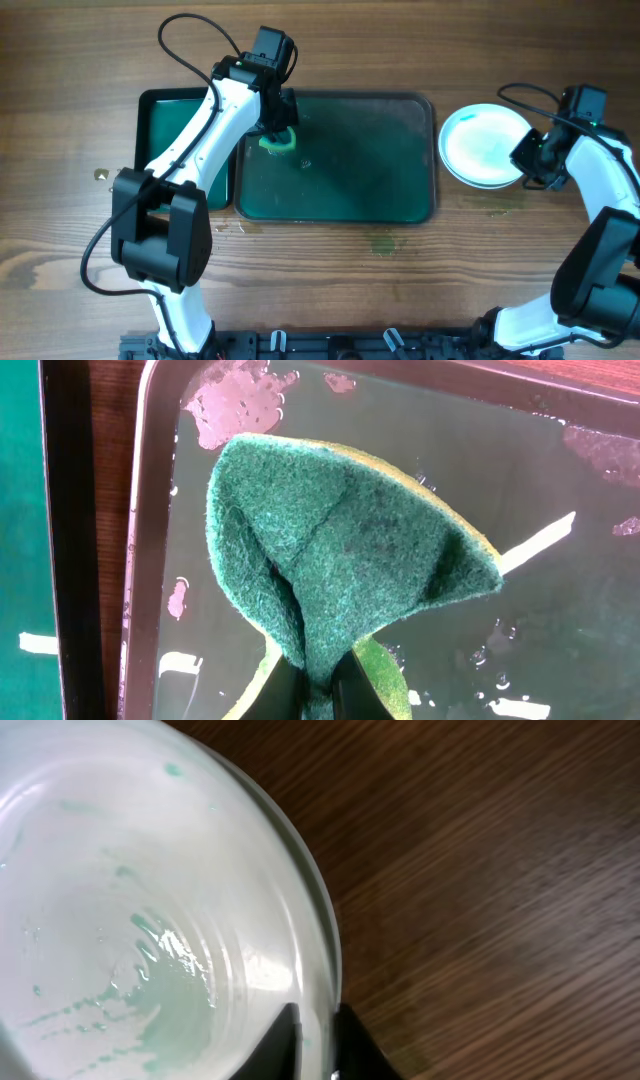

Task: Clean dirty plates on tray and stack at the side
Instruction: 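Carry the plate right with the right gripper and set it on the stack, then place the sponge in the small left tray with the left gripper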

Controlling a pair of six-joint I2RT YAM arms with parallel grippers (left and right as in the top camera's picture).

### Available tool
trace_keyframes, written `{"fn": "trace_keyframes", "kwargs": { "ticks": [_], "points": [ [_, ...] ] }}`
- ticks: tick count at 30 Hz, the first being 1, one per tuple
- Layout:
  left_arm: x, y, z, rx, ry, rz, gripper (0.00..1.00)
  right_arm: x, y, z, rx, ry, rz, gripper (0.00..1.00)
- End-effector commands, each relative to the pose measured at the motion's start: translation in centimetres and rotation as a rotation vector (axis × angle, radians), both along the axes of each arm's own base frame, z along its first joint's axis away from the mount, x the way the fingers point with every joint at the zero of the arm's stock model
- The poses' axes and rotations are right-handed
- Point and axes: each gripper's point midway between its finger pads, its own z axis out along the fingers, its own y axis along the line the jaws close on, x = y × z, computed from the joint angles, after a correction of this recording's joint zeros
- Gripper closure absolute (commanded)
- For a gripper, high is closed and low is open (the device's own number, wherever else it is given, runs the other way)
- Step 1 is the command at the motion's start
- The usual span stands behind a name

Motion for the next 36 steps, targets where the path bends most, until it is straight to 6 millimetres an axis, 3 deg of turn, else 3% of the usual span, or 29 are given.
{"fn": "trace_keyframes", "kwargs": {
  "ticks": [1, 4, 8, 10, 14, 17, 19, 21, 25, 29, 32, 34, 36],
  "points": [
    [0.9, -0.2, 1.9, -0.029, -0.047, 0.016, 0.96, 1.0, 2.0, 0.4, 0.027, -0.037, 0.048, 0.54],
    [0.5, 0.7, 4.3, -0.015, -0.064, -0.028, 0.96, 1.0, 2.4, 1.5, 0.044, -0.016, 0.054, 0.37],
    [-1.6, 3.4, 7.2, 0.025, -0.033, -0.078, 0.96, 1.9, 3.6, 5.8, 0.088, -0.027, 0.140, 0.27],
    [-3.1, 5.8, 7.6, 0.050, 0.019, -0.079, 0.96, 2.9, 5.9, 8.2, 0.159, -0.078, 0.264, 0.24],
    [-4.0, 9.5, 6.8, 0.085, 0.085, -0.107, 0.96, 3.6, 11.0, 9.4, 0.282, -0.139, 0.461, 0.22],
    [-3.1, 12.8, 5.5, 0.091, 0.071, -0.055, 0.96, 3.8, 14.1, 9.3, 0.280, -0.136, 0.544, 0.21],
    [-2.8, 14.1, 4.4, 0.085, 0.061, 0.002, 0.96, 3.9, 15.3, 9.2, 0.266, -0.134, 0.557, 0.03],
    [-2.9, 15.4, 2.5, 0.075, 0.065, 0.071, 0.96, 4.1, 16.0, 8.7, 0.217, -0.117, 0.530, 0.01],
    [-3.8, 16.5, -1.8, 0.072, 0.073, 0.110, 0.96, 4.0, 17.6, 7.7, 0.162, -0.101, 0.519, 0.01],
    [-4.2, 16.6, -4.3, 0.056, 0.060, 0.178, 0.94, 3.8, 19.1, 7.6, 0.165, -0.102, 0.554, 0.01],
    [-4.3, 16.6, -5.0, 0.057, 0.052, 0.178, 0.73, 3.7, 19.6, 7.6, 0.167, -0.097, 0.565, 0.01],
    [-4.3, 16.6, -5.0, 0.057, 0.051, 0.178, 0.51, 3.5, 19.6, 7.5, 0.168, -0.091, 0.566, 0.01],
    [-4.1, 16.6, -4.8, 0.056, 0.043, 0.178, 0.41, 3.4, 19.6, 7.5, 0.167, -0.088, 0.568, 0.00]
  ]
}}
